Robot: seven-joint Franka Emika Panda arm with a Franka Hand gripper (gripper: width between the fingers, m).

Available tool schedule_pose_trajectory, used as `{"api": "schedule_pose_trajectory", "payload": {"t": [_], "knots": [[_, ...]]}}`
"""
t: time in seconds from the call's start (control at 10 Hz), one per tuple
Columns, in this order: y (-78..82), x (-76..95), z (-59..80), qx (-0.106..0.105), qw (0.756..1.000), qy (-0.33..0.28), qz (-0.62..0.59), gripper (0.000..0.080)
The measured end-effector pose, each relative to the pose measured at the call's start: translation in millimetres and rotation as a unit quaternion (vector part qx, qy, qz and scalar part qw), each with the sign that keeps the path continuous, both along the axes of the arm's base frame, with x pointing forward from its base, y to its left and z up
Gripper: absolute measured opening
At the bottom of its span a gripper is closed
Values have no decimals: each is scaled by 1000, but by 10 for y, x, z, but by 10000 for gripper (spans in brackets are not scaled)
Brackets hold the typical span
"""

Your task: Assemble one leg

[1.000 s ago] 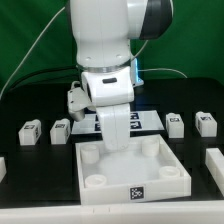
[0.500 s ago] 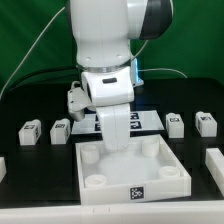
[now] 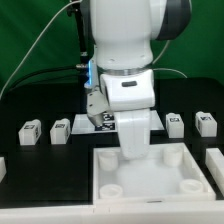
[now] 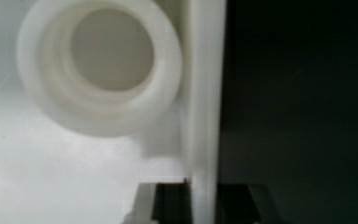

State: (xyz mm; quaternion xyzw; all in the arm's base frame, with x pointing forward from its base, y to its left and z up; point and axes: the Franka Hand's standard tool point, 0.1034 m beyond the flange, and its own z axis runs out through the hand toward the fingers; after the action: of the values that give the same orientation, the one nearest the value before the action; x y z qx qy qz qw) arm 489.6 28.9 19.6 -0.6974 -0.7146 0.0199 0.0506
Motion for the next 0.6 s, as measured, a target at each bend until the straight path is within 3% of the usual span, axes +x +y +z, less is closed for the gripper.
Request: {"api": "schedule_pose_trajectory", "payload": {"t": [0.4, 0.6], "knots": [[197, 7, 4, 3, 1000, 8, -19, 61], [203, 8, -3, 3, 1000, 7, -22, 61]]}}
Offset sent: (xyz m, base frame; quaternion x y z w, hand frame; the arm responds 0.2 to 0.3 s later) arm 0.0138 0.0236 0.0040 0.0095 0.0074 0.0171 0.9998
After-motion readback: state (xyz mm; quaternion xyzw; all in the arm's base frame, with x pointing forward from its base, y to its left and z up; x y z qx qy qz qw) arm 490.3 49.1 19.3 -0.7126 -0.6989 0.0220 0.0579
